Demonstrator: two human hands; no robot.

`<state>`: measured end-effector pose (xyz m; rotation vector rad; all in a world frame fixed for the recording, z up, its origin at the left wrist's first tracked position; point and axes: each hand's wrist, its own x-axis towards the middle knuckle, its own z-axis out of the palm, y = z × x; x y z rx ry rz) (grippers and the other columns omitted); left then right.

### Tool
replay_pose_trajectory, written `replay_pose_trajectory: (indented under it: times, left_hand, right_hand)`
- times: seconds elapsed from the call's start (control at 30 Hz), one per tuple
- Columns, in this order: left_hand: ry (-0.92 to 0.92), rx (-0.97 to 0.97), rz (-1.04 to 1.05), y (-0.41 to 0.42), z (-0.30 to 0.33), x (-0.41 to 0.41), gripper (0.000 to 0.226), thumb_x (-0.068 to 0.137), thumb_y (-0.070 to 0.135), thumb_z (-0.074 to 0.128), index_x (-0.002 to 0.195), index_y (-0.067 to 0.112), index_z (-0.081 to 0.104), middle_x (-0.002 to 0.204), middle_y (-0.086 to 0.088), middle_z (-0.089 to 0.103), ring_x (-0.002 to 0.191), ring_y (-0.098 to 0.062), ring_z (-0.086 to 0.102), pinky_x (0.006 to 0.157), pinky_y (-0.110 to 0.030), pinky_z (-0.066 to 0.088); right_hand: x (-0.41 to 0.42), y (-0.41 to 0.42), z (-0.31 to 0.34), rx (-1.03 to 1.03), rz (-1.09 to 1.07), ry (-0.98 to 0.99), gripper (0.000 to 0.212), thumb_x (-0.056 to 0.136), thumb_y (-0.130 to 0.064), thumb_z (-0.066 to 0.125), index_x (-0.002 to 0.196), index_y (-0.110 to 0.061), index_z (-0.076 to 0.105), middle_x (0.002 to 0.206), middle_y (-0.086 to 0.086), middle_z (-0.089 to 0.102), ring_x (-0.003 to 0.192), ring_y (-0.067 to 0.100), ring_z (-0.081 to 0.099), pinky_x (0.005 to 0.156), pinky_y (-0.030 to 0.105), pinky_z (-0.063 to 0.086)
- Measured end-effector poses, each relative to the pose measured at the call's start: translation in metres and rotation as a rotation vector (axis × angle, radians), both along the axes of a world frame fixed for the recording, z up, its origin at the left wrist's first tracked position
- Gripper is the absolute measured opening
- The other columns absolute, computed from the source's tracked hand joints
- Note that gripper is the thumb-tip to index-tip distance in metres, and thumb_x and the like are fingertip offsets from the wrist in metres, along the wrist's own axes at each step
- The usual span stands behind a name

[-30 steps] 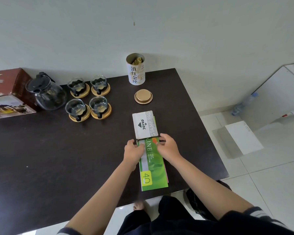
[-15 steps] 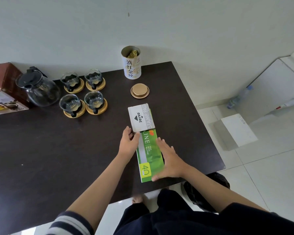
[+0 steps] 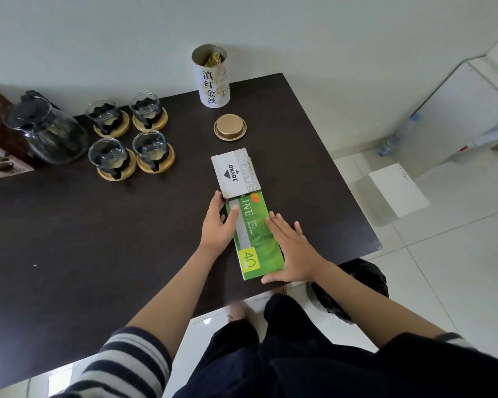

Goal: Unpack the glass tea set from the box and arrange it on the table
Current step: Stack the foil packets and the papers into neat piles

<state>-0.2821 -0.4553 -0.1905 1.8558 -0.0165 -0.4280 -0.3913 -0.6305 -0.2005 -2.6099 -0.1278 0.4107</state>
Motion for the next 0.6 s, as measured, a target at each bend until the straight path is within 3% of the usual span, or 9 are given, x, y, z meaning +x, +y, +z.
replay_pose_trajectory:
  times: [0.2, 0.37, 0.5, 0.6]
  left_hand:
    - [0.006, -0.003, -0.038, 0.0, -0.002, 0.001, 0.074, 0.093, 0.031, 0.057, 0.151, 0.012, 0.016, 0.154, -0.002, 0.031, 0.141, -0.014, 0.029, 0.109, -0.028, 0.028]
    - [0.013, 0.013, -0.041, 0.0, -0.001, 0.005, 0.074, 0.093, 0.032, 0.058, 0.151, 0.011, 0.016, 0.154, -0.002, 0.032, 0.14, -0.015, 0.031, 0.107, -0.028, 0.03]
    - [0.001, 0.073, 0.066, -0.005, 0.004, 0.02, 0.065, 0.096, 0.028, 0.052, 0.15, 0.009, 0.02, 0.151, -0.005, 0.037, 0.132, -0.016, 0.044, 0.099, -0.024, 0.036]
    - [0.04, 0.058, 0.103, -0.01, 0.007, 0.035, 0.06, 0.098, 0.022, 0.047, 0.151, 0.008, 0.019, 0.152, -0.006, 0.036, 0.133, -0.017, 0.043, 0.1, -0.021, 0.032]
  right_hand:
    - [0.0, 0.001, -0.001, -0.005, -0.021, -0.009, 0.135, 0.06, -0.078, 0.066, 0.153, -0.016, -0.008, 0.161, -0.005, -0.012, 0.145, 0.008, -0.018, 0.118, 0.048, -0.007]
    - [0.013, 0.006, 0.011, 0.144, -0.114, 0.071, 0.146, 0.051, -0.074, 0.075, 0.15, -0.022, -0.019, 0.158, -0.008, -0.02, 0.143, 0.007, -0.023, 0.11, 0.048, -0.018]
    - [0.053, 0.009, 0.026, 0.327, -0.317, 0.058, 0.122, 0.071, -0.065, 0.069, 0.153, -0.016, -0.007, 0.162, -0.002, -0.008, 0.148, 0.012, -0.009, 0.117, 0.053, -0.008]
    - [0.089, 0.015, 0.032, 0.526, -0.531, 0.08, 0.099, 0.083, -0.051, 0.066, 0.154, -0.015, 0.007, 0.161, 0.001, 0.009, 0.148, 0.015, 0.007, 0.12, 0.044, 0.01]
